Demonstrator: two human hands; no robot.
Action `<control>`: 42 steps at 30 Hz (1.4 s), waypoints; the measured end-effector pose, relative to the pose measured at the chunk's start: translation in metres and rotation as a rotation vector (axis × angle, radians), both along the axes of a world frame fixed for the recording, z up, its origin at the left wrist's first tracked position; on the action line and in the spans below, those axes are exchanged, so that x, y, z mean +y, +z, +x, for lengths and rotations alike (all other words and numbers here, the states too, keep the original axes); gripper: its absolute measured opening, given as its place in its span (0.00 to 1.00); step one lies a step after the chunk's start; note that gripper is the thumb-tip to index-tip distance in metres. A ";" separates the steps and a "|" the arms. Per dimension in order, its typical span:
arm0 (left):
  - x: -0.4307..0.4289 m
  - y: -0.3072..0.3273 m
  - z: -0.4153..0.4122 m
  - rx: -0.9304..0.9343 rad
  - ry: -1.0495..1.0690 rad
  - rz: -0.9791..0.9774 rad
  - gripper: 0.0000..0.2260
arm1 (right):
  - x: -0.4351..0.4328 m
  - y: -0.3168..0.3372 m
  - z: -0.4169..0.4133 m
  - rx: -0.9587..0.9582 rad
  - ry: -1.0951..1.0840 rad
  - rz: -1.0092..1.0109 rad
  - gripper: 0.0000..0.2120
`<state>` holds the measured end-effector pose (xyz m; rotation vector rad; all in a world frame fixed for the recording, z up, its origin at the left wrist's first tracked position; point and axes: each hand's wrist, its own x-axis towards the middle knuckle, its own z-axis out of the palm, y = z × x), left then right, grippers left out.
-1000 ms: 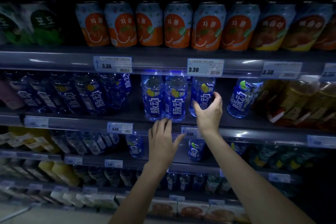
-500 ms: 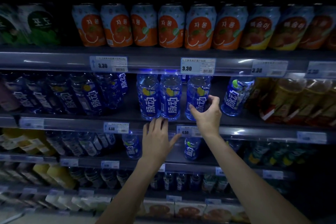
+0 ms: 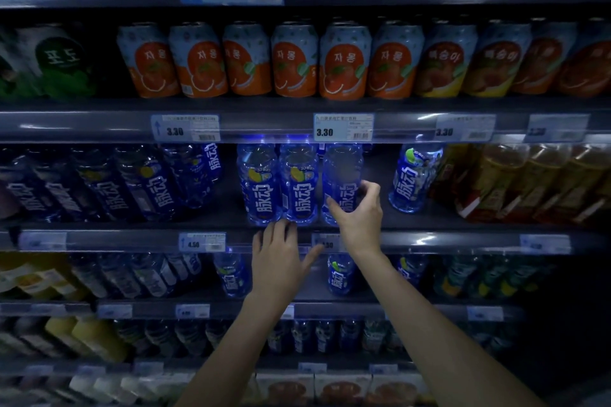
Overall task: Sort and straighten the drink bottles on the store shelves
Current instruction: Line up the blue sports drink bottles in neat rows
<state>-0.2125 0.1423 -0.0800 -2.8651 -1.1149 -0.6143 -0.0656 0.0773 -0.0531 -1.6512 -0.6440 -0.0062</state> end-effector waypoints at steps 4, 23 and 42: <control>-0.007 0.000 0.002 0.034 0.003 -0.030 0.39 | -0.007 -0.003 0.002 0.004 0.059 -0.045 0.31; -0.094 -0.003 0.099 0.118 -0.189 -0.008 0.33 | -0.053 0.005 0.103 -0.124 -0.371 -0.092 0.38; -0.093 0.000 0.103 0.056 -0.103 0.070 0.29 | -0.062 0.001 0.115 -0.032 -0.241 0.066 0.33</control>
